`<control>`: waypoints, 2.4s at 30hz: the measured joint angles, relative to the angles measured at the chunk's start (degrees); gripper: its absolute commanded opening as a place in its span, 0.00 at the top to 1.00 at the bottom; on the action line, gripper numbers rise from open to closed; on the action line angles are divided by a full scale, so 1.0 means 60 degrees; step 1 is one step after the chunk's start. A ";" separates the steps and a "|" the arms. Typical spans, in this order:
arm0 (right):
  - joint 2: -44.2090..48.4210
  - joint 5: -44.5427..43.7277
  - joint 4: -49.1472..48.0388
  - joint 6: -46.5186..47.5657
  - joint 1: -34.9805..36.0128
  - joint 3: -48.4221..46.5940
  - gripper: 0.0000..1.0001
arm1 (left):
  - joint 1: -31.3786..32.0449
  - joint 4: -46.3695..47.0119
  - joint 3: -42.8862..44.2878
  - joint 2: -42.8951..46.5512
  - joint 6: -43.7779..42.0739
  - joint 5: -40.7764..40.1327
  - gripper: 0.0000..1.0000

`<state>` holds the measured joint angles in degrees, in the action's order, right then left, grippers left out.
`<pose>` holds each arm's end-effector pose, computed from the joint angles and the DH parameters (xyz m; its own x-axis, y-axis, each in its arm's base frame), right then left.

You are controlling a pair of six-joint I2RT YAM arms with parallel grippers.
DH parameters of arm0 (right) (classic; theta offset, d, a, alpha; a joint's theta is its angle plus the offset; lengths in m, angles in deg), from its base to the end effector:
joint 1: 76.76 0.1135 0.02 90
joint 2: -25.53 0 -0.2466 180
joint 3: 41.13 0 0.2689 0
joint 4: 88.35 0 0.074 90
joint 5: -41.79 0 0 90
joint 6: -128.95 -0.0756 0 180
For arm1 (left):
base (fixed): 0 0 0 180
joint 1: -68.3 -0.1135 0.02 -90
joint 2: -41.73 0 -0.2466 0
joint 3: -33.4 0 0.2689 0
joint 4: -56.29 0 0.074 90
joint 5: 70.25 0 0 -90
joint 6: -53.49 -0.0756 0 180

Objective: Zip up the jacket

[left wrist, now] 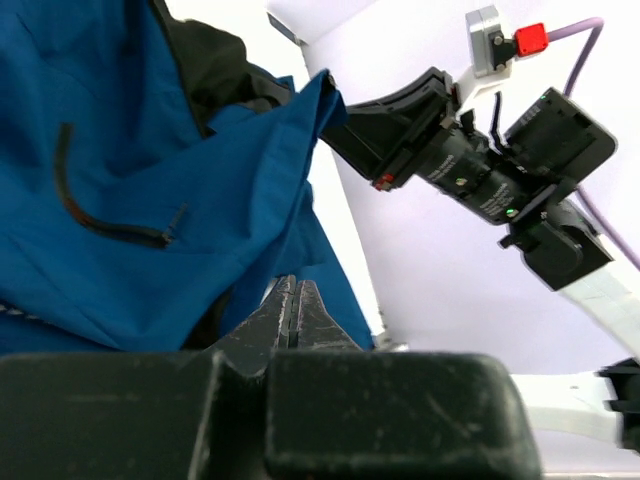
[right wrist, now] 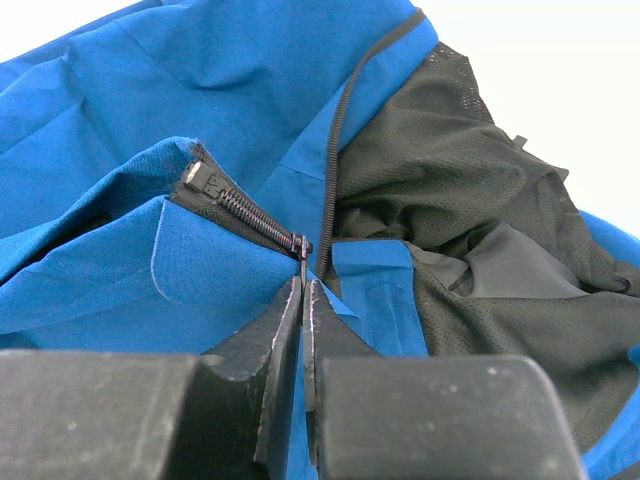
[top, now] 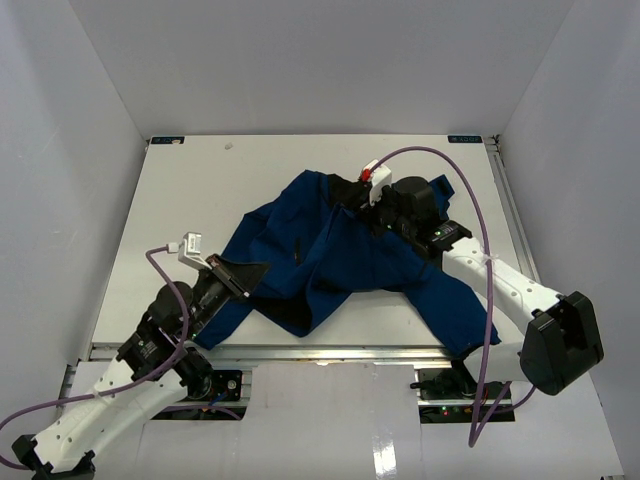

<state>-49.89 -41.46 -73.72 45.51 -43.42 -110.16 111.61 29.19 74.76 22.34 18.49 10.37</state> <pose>0.2995 0.2076 0.2688 -0.2249 -0.2837 -0.9322 -0.6675 0.7418 -0.0648 0.1429 -0.1178 0.2827 -0.4949 -0.6441 -0.5832 0.2671 0.5259 -0.8075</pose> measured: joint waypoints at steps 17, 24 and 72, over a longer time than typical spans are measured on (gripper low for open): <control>0.1308 0.1626 -0.0151 -0.0352 0.0259 0.0476 0.92 | 0.0000 0.0556 0.3695 -0.6070 -0.4654 0.2939 0.14; 0.1436 0.1759 -0.0441 -0.0488 0.0796 0.0678 0.92 | 0.0007 0.0803 0.3802 -0.7456 -0.5689 0.3247 0.13; -0.3612 0.2187 -0.0198 -0.0535 -0.3344 -0.3990 0.92 | 0.0056 -0.2553 0.3356 -0.2358 -0.4612 -0.0057 1.00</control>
<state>-71.57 -28.34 -74.91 42.30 -63.48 -134.10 111.95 13.87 94.90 8.19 -9.18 10.02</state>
